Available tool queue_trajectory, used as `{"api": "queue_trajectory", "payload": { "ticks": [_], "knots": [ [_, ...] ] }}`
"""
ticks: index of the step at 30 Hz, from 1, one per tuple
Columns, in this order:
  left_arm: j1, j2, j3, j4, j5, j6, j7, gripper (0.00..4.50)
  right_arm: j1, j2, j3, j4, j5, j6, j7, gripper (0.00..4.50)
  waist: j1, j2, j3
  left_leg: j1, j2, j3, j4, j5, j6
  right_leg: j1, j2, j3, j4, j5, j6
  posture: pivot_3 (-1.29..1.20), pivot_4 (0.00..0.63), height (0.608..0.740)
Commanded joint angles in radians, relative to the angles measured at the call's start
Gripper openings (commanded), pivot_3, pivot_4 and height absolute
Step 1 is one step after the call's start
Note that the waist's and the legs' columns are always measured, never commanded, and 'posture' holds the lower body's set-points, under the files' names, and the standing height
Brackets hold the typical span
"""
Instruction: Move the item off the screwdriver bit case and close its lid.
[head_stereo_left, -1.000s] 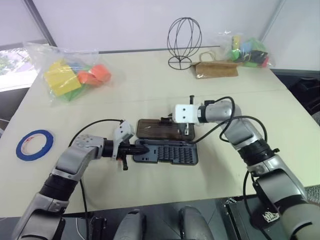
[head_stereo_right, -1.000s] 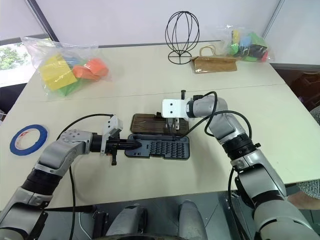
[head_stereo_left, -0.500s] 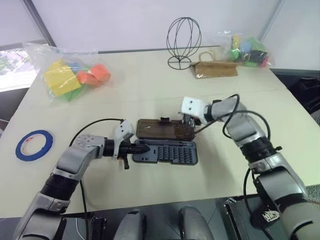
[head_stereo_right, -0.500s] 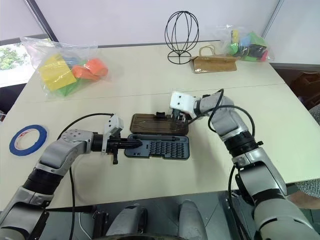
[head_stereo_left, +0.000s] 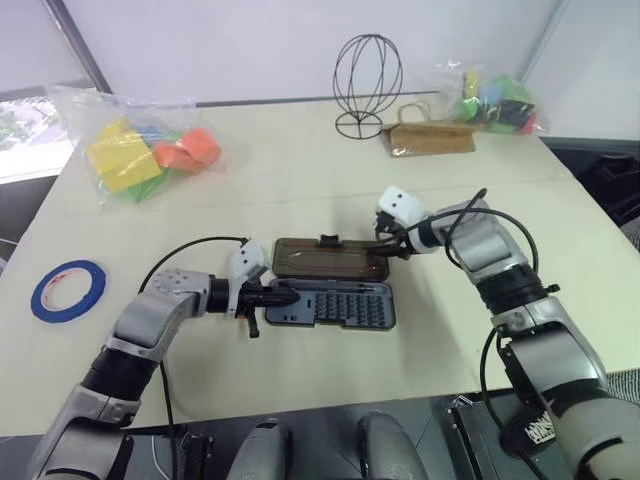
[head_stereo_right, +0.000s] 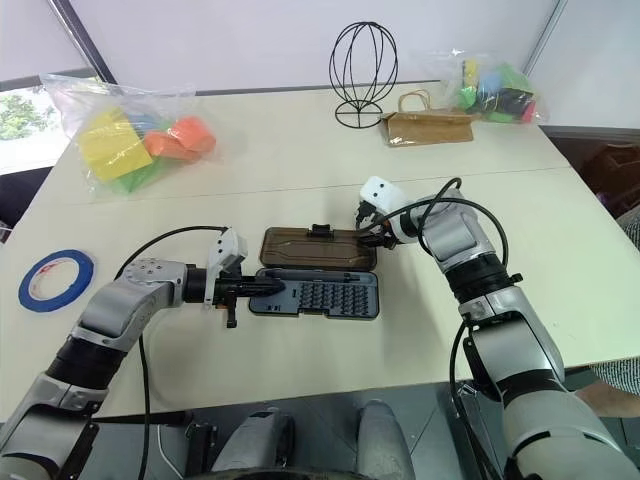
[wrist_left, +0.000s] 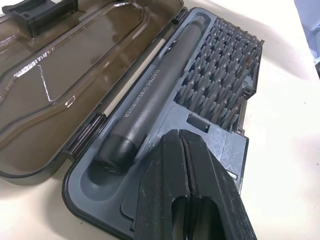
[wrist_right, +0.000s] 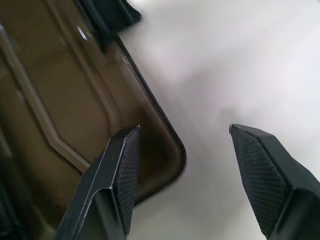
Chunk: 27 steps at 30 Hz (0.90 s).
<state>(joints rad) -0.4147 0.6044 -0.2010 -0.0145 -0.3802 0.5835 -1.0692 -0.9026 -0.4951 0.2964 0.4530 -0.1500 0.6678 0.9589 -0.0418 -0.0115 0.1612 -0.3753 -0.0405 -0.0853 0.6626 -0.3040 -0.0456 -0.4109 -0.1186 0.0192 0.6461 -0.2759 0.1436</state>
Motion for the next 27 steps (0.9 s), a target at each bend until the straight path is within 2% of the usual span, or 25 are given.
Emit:
{"api": "queue_trajectory", "payload": {
  "ticks": [1,2,5,9,18,27],
  "knots": [
    [0.003,-0.002,0.005,-0.018,0.005,0.008,0.007,0.0,-0.031,0.001,-0.02,0.032,0.01,-0.014,-0.021,2.92,0.0,0.0,0.0,0.0,0.0,0.0,0.0,0.0,0.0,0.0,0.0,0.0,0.0,0.0,0.0,0.0,0.15,0.74],
    [0.004,-0.002,0.005,-0.019,0.005,0.008,0.009,0.0,-0.031,-0.001,-0.019,0.036,0.012,-0.015,-0.021,2.92,0.0,0.0,0.0,0.0,0.0,0.0,0.0,0.0,0.0,0.0,0.0,0.0,0.0,0.0,0.0,0.0,0.15,0.74],
    [0.006,-0.002,0.004,-0.024,0.004,0.01,0.012,0.0,-0.027,-0.006,-0.016,0.044,0.018,-0.01,-0.019,2.03,0.0,0.0,0.0,0.0,0.0,0.0,0.0,0.0,0.0,0.0,0.0,0.0,0.0,0.0,0.0,0.0,0.15,0.74],
    [0.007,-0.004,0.005,-0.026,0.003,0.01,0.016,0.0,-0.018,-0.012,-0.005,0.037,0.024,-0.004,-0.009,0.05,0.001,0.0,0.0,0.0,0.0,0.0,0.0,0.0,0.0,0.0,0.0,0.0,0.0,0.0,0.0,0.0,0.15,0.74],
    [0.007,-0.008,0.006,-0.023,0.006,0.007,0.018,0.0,-0.012,-0.02,0.011,0.004,0.029,-0.007,0.018,0.05,-0.002,-0.001,0.0,0.001,0.0,0.0,0.0,-0.002,0.003,0.001,0.0,0.0,0.0,0.0,0.0,0.0,0.15,0.74],
    [0.004,-0.01,0.009,-0.018,0.004,0.007,0.021,0.0,0.012,-0.038,0.024,-0.113,-0.017,-0.325,-0.027,0.05,-0.003,0.0,0.0,0.001,0.0,0.0,0.0,-0.002,0.003,0.0,0.0,0.0,0.0,0.0,0.0,0.0,0.15,0.74]
  ]
}}
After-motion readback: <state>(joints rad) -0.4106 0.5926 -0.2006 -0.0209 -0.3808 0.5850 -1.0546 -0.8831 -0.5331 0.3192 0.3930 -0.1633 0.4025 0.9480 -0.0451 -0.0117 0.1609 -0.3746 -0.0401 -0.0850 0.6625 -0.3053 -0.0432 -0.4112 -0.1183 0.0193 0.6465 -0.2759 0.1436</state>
